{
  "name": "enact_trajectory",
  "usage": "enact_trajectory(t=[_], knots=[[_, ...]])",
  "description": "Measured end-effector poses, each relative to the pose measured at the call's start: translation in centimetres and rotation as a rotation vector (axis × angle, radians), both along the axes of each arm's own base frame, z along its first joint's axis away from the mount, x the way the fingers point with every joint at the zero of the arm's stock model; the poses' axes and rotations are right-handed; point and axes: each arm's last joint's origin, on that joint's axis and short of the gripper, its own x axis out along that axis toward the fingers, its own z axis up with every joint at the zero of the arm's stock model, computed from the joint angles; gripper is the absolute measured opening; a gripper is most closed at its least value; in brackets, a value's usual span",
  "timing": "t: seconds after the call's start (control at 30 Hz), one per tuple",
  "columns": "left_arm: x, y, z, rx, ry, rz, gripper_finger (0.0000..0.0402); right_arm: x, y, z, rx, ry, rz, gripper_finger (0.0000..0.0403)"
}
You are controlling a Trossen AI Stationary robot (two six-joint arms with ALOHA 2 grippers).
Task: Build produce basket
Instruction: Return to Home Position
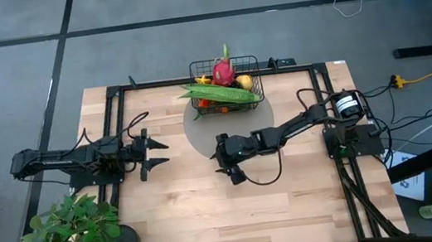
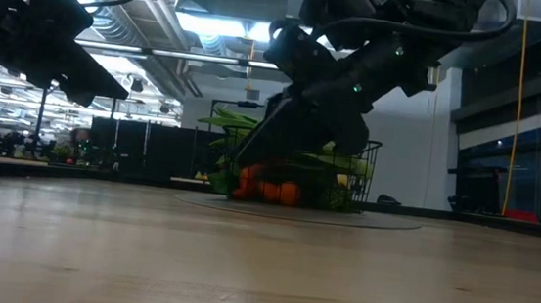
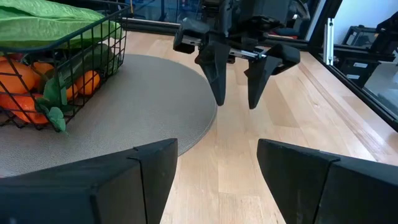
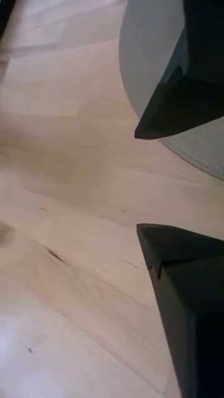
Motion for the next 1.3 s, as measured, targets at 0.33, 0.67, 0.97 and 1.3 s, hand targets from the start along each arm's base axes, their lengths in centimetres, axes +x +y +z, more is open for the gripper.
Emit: enact_trajectory(t=[0.33, 0.67, 0.97, 1.3], knots=[[0.0, 0.0, 0.0, 0.000, 0.000, 0.000, 0.0211, -1.4, 0.0, -1.6, 0.062, -0.045, 0.007, 0.0223], [0.0, 0.0, 0.0, 0.000, 0.000, 0.000, 0.0211, -4.7, 1.1, -4.5, 0.136, -0.020, -0.011, 0.0223], [0.0, 0.0, 0.0, 0.000, 0.000, 0.000, 0.0211, -6.1, 3.4, -5.4, 0.239, 0.052, -0.043, 0.0223], [0.0, 0.0, 0.0, 0.000, 0.000, 0.000, 0.0211, -7.4, 4.9, -5.8, 0.285, 0.023, -0.017, 0.0223]])
